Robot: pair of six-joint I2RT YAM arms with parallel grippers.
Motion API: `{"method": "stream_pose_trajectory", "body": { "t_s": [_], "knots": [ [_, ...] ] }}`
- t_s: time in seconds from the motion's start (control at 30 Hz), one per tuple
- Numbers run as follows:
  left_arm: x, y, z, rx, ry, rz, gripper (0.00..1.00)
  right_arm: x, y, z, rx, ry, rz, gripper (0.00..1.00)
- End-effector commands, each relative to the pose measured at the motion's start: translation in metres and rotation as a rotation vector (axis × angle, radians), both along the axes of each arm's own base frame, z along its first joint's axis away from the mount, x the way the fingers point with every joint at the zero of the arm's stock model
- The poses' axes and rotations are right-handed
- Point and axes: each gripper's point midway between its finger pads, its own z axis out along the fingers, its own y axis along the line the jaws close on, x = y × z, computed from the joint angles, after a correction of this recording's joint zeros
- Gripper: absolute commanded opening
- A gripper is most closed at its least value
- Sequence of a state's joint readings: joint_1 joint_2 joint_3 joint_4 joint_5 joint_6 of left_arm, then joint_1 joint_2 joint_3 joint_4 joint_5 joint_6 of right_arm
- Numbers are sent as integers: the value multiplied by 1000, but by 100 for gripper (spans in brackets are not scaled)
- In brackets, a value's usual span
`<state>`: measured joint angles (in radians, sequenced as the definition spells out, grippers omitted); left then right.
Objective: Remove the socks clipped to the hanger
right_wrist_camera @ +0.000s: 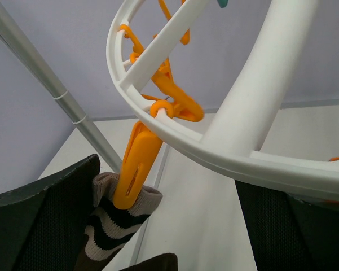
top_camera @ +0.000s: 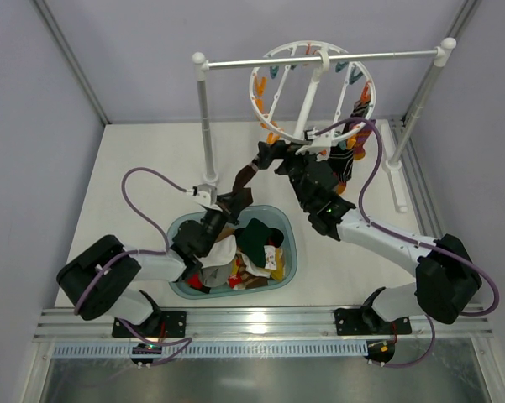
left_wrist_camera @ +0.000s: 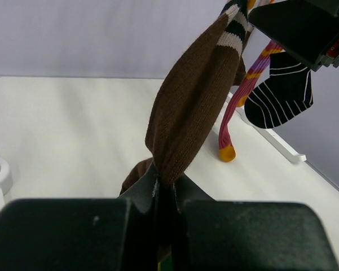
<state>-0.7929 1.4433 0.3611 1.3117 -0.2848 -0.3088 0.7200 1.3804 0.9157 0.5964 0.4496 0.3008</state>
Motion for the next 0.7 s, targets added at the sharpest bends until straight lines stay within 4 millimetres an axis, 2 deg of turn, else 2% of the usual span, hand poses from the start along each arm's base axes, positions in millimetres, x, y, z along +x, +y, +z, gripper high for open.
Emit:
{"method": "stream_pose_trajectory", "body": {
  "t_s": [0.0,0.13,0.27,0.3,0.37,0.5,0.67],
  "knots": [
    [-1,4,30,-71,-103,31,0,-5,-7,34,96,-79,-7,100],
    [5,4,23,-57,-117,84,0,-8,-9,35,67,-78,-45,100],
    [10,-4,18,-36,-110,93,0,-25,-8,43,0,-95,-142,100],
    [10,-5,17,-33,-111,94,0,-32,-2,44,-7,-92,-147,100],
    [10,-8,19,-33,-117,97,0,-35,-11,47,-27,-79,-221,100],
    [7,-11,22,-32,-125,94,0,-37,-12,50,-36,-44,-279,100],
    [5,-12,24,-35,-126,103,0,-43,0,56,-80,-24,-331,100]
  ]
}}
